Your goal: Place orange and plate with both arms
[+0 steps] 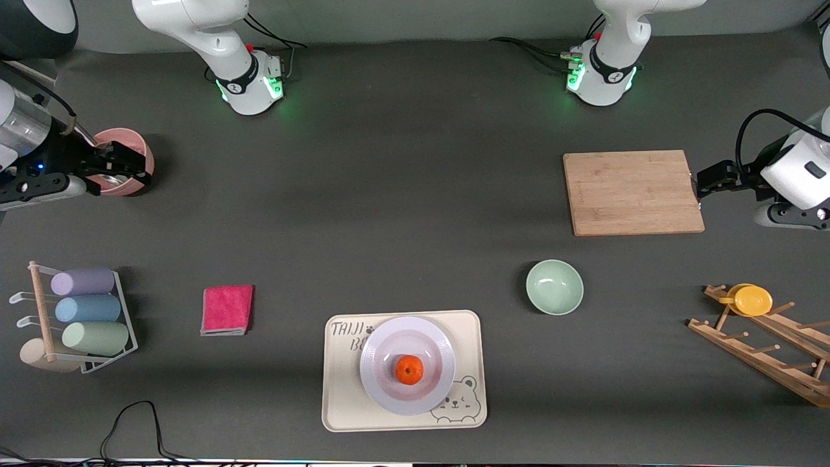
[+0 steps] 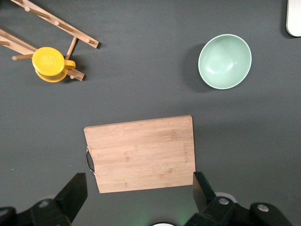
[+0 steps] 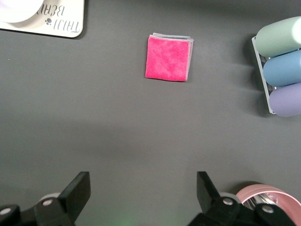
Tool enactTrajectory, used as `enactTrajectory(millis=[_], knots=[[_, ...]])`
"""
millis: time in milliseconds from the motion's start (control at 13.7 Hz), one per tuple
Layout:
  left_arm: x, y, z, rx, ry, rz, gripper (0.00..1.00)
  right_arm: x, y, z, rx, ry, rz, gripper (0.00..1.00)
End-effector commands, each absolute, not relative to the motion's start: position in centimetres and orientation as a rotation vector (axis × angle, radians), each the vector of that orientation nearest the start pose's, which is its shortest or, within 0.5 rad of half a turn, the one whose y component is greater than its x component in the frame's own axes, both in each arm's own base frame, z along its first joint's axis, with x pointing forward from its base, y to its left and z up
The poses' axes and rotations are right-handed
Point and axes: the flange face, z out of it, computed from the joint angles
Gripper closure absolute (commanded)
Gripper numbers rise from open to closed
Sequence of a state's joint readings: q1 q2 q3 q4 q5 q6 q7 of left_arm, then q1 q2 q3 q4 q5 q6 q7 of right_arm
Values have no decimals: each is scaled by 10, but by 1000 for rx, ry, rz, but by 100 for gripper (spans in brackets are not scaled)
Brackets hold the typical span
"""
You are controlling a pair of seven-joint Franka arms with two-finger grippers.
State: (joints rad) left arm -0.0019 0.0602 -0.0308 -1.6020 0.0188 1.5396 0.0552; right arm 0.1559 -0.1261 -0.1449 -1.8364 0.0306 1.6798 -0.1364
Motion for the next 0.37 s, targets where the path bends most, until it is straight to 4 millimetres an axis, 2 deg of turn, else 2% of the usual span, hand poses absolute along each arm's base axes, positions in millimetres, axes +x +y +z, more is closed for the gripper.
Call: enactTrajectory(millis=[0,293], knots=[[564,-18,578,-3115,139,187,0,515,3,581,-3105,-220,5,0],[564,-17,578,-3116,137,182,0,515,23,585,-3106,-280,3,0]])
